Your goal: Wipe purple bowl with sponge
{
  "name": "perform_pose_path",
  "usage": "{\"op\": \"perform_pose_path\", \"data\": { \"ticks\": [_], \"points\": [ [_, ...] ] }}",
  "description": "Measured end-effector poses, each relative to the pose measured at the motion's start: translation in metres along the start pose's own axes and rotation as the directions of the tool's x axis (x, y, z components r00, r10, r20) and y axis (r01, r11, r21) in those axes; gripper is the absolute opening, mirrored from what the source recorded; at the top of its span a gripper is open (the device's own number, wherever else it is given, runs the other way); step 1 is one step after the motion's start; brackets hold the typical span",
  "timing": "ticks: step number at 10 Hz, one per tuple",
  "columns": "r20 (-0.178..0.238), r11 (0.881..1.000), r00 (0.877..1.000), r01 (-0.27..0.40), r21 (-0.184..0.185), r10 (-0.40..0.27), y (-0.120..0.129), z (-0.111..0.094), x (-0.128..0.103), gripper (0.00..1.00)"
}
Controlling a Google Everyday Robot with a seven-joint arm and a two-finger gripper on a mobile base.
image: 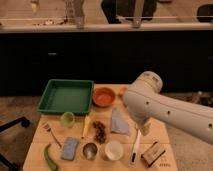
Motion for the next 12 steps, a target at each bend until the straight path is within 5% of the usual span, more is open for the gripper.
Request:
{"op": "perform_pose_path", "data": {
  "ticks": [5, 12],
  "points": [
    [-0.016, 0.995, 0.996, 0.091, -0.029, -0.092, 0.004, 0.003, -0.032, 0.8],
    [-0.002, 0.997, 0.997, 0.071, -0.018, -0.071, 0.008, 0.002, -0.025, 0.8]
  ]
}}
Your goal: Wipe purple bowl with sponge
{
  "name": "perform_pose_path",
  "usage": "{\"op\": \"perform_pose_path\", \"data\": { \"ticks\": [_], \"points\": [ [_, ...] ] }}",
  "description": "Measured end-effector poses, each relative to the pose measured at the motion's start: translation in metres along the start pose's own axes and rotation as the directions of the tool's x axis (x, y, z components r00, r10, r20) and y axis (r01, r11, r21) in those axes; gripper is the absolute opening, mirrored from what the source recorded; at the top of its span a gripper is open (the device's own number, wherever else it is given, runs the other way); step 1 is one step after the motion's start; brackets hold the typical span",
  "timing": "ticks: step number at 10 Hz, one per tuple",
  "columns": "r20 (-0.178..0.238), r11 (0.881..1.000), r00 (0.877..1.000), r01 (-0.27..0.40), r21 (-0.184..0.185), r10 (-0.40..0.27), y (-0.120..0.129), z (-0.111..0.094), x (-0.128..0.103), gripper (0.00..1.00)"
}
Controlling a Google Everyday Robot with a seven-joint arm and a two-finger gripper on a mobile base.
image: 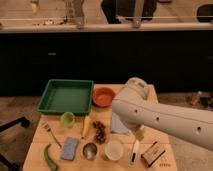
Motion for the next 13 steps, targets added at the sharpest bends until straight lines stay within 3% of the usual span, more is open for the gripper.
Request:
{"op": "perform_pose_path", "data": {
  "ticks": [2, 4, 7, 10, 13],
  "points": [
    [0.014, 1.0, 1.0, 0.012, 0.019, -0.012, 0.011, -0.002, 0.015, 0.8],
    [0.019, 0.998, 0.998, 0.056, 0.035, -0.057, 0.01, -0.006, 0.013, 0.8],
    [0.022, 0.987, 0.988, 0.153, 0.054, -0.154, -0.015, -0.016, -0.023, 0.8],
    [0.016, 0.964, 0.965, 0.261, 0.047, -0.262, -0.049, -0.024, -0.076, 0.8],
    [0.009, 0.924, 0.924, 0.381, 0.025, -0.381, -0.08, -0.025, -0.126, 0.8]
  ]
}}
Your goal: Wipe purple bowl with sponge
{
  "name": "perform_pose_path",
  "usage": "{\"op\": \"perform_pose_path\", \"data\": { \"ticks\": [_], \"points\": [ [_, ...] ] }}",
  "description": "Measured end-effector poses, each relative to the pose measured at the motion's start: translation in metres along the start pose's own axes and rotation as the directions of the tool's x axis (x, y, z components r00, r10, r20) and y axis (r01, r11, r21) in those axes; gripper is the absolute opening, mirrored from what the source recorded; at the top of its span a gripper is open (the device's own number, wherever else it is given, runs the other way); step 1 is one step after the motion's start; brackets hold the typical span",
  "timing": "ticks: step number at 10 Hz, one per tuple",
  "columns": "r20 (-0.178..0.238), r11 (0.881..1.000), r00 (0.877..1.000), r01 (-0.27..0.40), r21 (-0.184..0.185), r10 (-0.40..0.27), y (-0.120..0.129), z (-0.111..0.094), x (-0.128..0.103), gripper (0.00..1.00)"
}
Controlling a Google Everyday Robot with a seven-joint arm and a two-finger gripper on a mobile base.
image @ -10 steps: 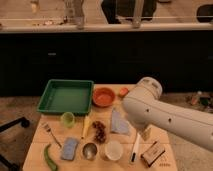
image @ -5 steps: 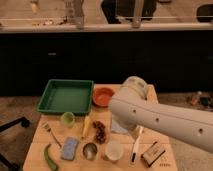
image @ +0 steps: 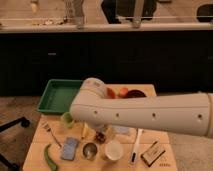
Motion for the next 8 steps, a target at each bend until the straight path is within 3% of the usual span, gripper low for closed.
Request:
{"op": "perform_pose_path", "data": {
  "ticks": [2, 8],
  "points": [
    [0.004, 0.997, 0.997, 0.074, -0.026, -0.074, -0.019, 0.008, -0.017, 0.8],
    [0.024, 0.975, 0.982, 0.189, -0.113, -0.187, -0.043, 0.047, -0.057, 0.8]
  ]
}}
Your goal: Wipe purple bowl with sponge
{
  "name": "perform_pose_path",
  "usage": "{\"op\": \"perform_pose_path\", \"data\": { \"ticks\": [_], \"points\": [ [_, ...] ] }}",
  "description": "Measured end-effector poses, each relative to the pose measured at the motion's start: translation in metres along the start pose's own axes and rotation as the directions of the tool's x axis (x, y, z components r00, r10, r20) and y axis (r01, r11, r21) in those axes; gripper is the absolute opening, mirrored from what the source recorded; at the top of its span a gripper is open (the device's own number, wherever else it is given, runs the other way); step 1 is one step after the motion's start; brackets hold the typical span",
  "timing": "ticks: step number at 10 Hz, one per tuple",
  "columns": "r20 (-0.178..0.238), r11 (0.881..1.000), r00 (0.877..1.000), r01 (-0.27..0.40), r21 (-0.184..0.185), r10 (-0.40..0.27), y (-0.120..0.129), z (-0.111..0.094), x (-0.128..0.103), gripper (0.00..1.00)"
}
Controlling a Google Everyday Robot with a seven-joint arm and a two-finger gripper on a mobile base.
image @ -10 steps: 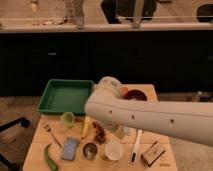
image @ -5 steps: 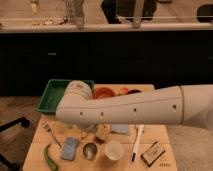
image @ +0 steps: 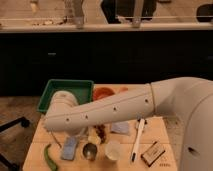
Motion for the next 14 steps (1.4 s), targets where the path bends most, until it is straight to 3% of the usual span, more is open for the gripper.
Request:
{"op": "perform_pose_path", "data": {
  "ticks": [5, 11, 14],
  "points": [
    [0.022, 0.997, 0.997, 0.074, -0.021, -0.074, -0.039, 0.012, -0.025, 0.8],
    [0.107, 0.993, 0.987, 0.12, 0.02, -0.122, -0.063, 0.025, -0.052, 0.8],
    [0.121, 0.99, 0.983, 0.135, 0.034, -0.139, -0.075, 0.026, -0.062, 0.8]
  ]
}}
